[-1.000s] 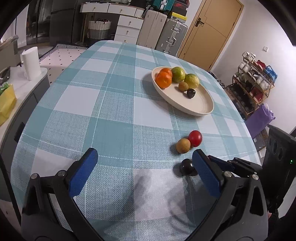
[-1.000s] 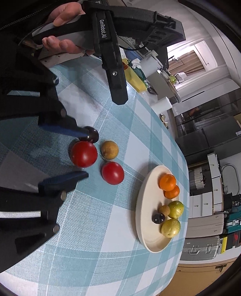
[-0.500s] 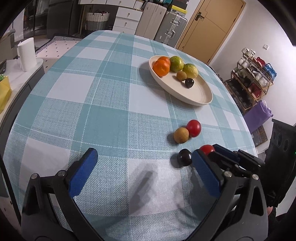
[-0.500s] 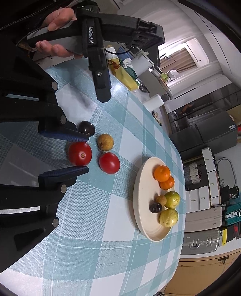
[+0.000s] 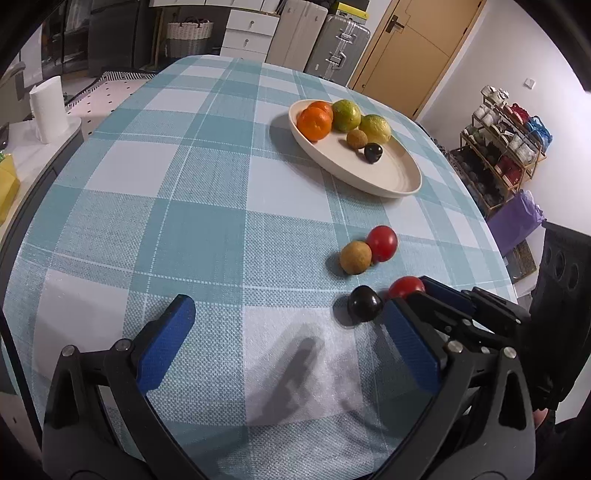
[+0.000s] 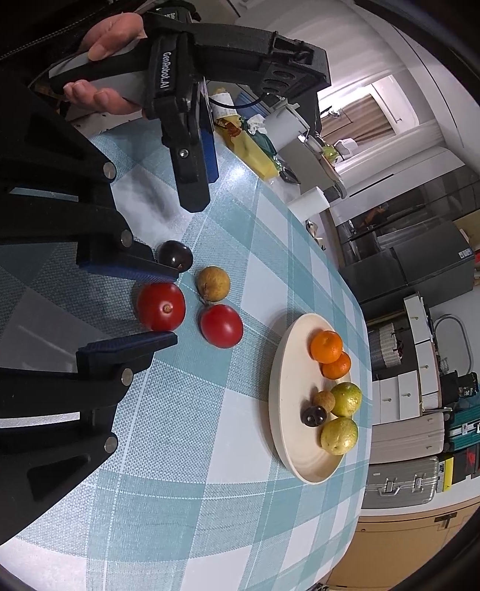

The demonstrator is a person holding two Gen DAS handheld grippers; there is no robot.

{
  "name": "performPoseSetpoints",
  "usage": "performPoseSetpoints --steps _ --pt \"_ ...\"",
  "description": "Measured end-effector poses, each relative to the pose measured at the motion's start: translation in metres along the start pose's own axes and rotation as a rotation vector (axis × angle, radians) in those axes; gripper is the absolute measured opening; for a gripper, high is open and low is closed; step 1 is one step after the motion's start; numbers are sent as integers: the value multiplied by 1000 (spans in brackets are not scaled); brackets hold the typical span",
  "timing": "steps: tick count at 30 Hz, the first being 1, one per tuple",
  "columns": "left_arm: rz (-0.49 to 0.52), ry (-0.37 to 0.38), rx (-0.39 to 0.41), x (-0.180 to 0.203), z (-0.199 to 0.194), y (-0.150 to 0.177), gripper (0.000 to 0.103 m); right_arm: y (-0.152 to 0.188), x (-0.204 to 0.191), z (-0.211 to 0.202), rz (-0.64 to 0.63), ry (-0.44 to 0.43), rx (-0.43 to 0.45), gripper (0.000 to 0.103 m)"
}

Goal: Organize fruits
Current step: 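Grasp the red tomato with the right gripper while the left grasps the dark plum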

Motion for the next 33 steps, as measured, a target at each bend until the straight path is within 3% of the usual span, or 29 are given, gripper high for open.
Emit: performPoseSetpoints --steps 8,21,27,29,31,33 --pt "34 6 2 10 1 1 102 0 0 1 4 -7 3 27" --pt "187 -14 6 42 15 4 100 -16 27 -41 79 32 124 27" --pt "227 -16 -8 49 22 7 85 -17 37 -52 91 54 151 27" --pt "230 -16 -14 50 23 7 78 -16 39 -53 93 55 149 27" --pt "232 -10 -22 51 25 8 63 -14 40 -53 98 54 149 27" --pt "237 -14 -37 51 27 10 58 -13 41 -53 100 54 148 27"
Point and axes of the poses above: each gripper's, at about its wrist camera, not at the fingertips, and z roughly the way its jaws point, x to its right, y to its underside, the point moved 3 cm from there along z, roughly the way its jaws point, and after that the axes turned 8 degrees about x, right-handed, at the moved point
